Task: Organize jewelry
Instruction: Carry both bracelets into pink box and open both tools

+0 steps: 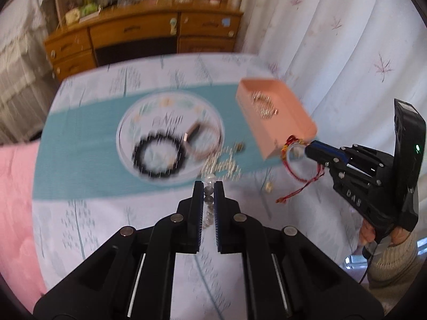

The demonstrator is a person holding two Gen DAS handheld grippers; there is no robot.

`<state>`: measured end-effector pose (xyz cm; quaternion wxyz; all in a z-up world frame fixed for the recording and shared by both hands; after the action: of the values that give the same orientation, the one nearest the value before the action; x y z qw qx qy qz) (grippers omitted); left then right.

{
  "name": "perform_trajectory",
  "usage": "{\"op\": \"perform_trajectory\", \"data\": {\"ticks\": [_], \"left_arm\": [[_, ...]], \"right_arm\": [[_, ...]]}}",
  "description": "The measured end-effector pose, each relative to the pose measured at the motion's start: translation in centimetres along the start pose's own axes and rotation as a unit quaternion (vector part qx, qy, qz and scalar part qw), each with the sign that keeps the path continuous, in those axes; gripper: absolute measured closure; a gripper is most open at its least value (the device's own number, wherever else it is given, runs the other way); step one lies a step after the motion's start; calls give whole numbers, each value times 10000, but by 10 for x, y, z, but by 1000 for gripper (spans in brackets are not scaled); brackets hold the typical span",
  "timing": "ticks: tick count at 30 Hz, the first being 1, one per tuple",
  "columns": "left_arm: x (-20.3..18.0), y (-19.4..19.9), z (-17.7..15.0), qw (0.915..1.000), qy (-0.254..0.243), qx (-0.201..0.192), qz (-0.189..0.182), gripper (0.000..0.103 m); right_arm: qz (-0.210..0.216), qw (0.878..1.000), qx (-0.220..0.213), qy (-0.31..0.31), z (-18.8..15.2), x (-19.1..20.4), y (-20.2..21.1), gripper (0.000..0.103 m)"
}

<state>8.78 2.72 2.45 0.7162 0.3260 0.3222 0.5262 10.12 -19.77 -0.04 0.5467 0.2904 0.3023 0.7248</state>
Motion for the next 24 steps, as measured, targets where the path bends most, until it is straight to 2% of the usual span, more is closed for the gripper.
{"op": "perform_trajectory", "data": {"ticks": [7,12,20,24], "left_arm": [[-36,-13,72,9994,41,-338,-39,98],[-68,-41,110,9992,106,-359,-118,98],[-119,-87,128,9994,50,-169,-303,98],[-141,-102,126,9989,-53,-84,-457,98]], "right_arm": [[-543,9894,-453,-1269,32,-85,-4,95],[-713,9824,-391,-1682,37,-122,-28,95],[-186,9817,176,-1887,13,-137,-77,94],[50,9782,-47,-2075,-1,-142,-72,89]]}}
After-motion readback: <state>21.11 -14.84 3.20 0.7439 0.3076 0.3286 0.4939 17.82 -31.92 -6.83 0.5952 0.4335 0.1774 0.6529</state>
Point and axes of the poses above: each gripper's, at about its wrist camera, not at the fingertips, and y roughly against the way its jaws point, x to its left, z to its top, the point moved 3 cm from there along -y, roughly the way its jaws point, and after that the axes turned 4 degrees about z, right-handed, at the moved point
